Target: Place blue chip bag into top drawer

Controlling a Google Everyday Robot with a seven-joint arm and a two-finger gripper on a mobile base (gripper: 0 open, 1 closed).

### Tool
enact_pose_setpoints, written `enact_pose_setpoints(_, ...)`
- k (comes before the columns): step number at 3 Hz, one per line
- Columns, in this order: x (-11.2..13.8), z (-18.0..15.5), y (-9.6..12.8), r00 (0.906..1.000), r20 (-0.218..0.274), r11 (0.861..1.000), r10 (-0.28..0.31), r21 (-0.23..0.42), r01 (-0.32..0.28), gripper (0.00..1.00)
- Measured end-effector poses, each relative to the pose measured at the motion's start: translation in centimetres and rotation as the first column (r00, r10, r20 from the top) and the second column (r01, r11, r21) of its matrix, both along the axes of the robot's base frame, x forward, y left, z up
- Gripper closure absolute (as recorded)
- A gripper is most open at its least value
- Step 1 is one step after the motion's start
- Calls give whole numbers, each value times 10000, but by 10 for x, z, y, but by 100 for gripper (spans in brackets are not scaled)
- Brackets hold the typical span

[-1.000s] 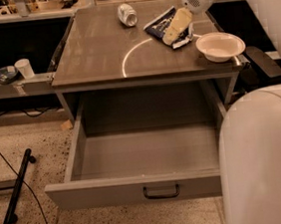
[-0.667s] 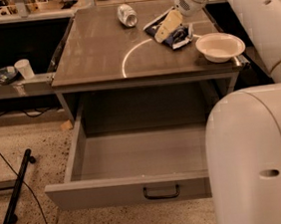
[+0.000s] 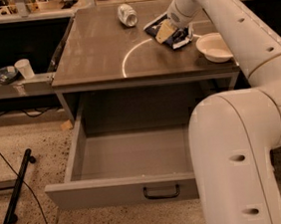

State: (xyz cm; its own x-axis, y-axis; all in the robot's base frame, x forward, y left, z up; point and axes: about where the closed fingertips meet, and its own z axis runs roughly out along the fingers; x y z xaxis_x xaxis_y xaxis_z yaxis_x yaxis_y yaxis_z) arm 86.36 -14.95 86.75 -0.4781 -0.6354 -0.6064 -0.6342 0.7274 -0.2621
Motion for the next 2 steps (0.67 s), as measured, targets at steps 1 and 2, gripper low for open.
enact_pose_setpoints(1, 5, -8, -5, 9999, 121, 9996, 85, -280, -82, 64)
enact_pose_setpoints(2, -3, -7, -7, 9975, 305, 9966, 644, -541, -627, 88)
